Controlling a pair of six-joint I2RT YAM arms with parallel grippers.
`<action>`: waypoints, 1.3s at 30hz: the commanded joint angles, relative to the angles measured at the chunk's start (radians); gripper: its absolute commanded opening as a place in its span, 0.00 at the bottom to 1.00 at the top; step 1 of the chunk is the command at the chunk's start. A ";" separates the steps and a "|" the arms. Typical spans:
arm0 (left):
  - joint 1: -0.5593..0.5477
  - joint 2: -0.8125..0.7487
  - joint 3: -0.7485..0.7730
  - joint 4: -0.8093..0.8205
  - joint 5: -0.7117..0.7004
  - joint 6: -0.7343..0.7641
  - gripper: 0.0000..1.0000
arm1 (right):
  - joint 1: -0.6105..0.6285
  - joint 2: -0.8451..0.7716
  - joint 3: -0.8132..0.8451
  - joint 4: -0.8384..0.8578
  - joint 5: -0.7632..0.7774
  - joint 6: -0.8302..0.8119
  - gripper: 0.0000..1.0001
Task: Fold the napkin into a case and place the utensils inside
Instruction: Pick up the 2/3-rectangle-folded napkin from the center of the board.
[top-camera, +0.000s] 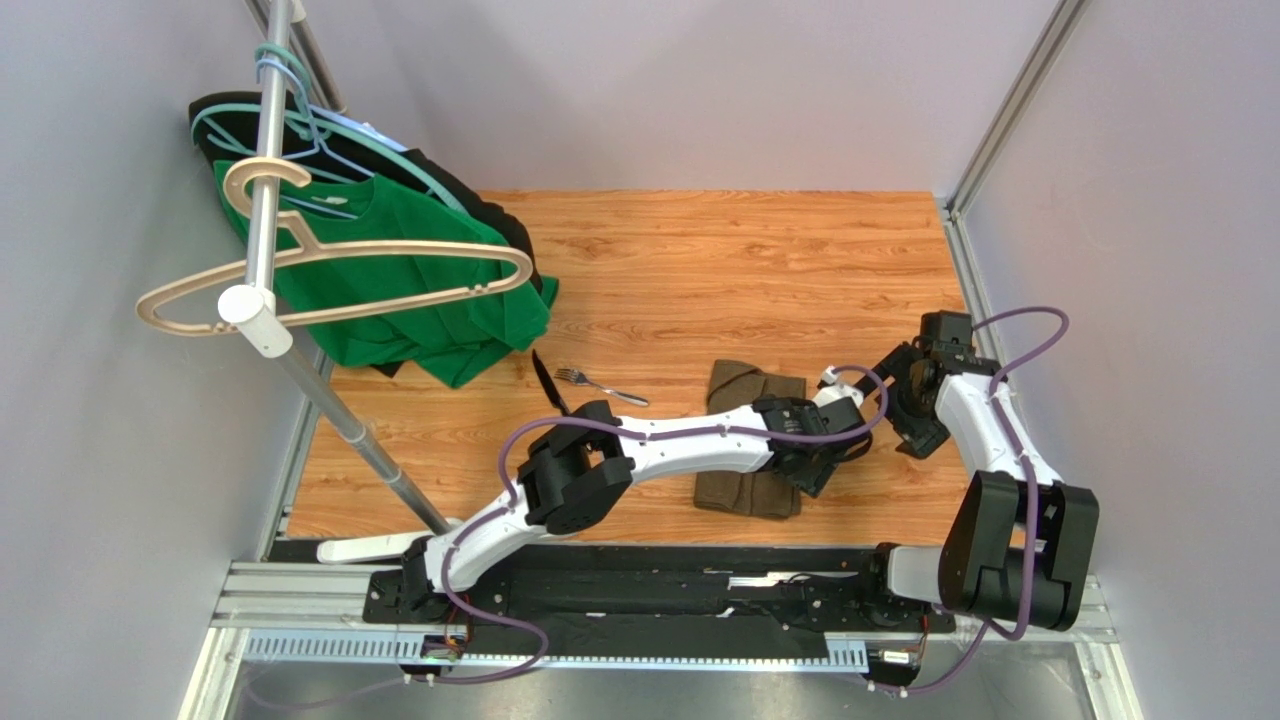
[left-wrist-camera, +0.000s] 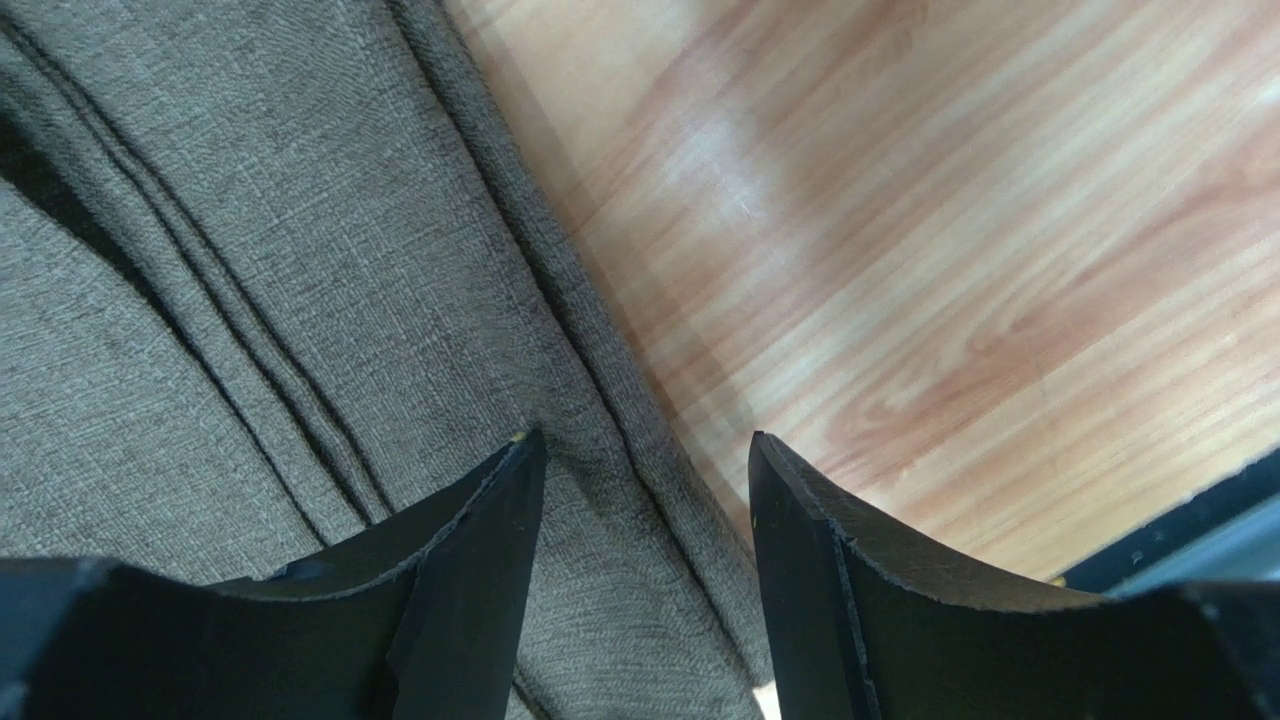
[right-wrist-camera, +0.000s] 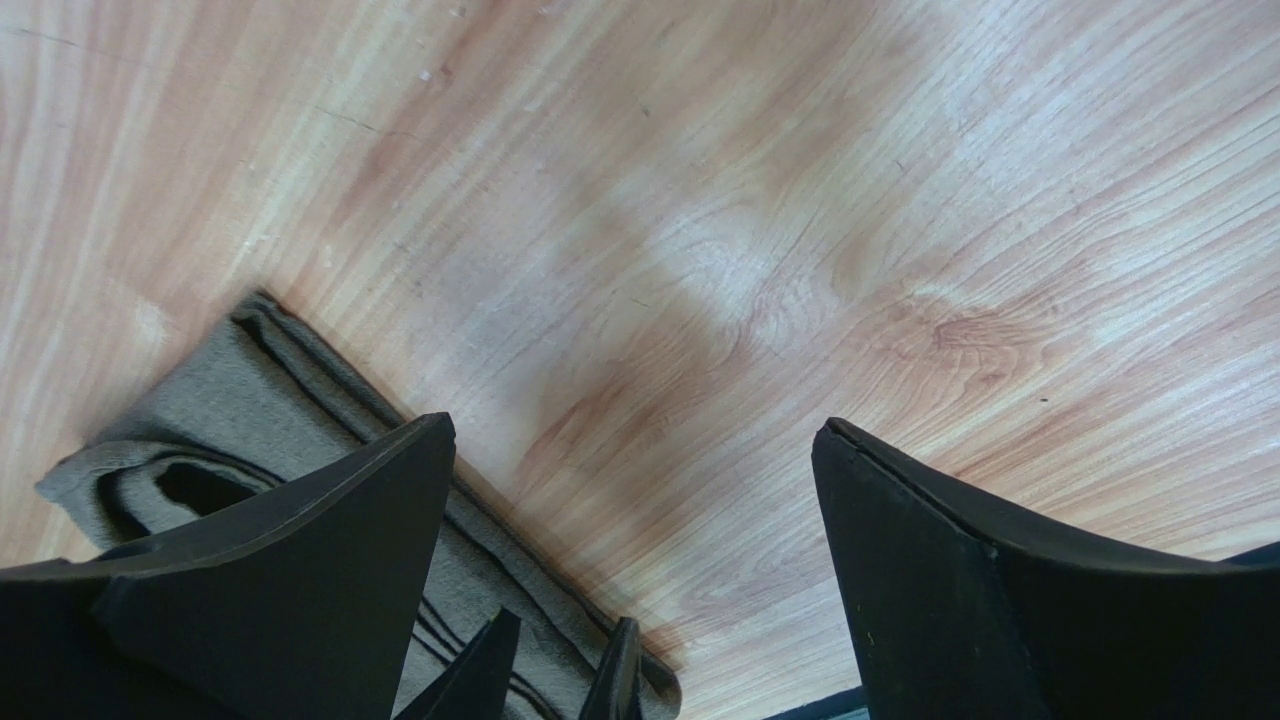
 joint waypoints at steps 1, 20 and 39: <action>-0.021 0.035 0.060 -0.087 -0.095 -0.041 0.61 | -0.003 0.004 -0.033 0.059 -0.010 0.017 0.94; 0.009 -0.039 -0.126 0.043 -0.024 0.069 0.00 | 0.043 0.166 -0.064 0.253 -0.353 -0.067 0.90; 0.117 -0.329 -0.427 0.279 0.280 0.043 0.00 | 0.126 0.204 -0.202 0.499 -0.566 -0.058 0.81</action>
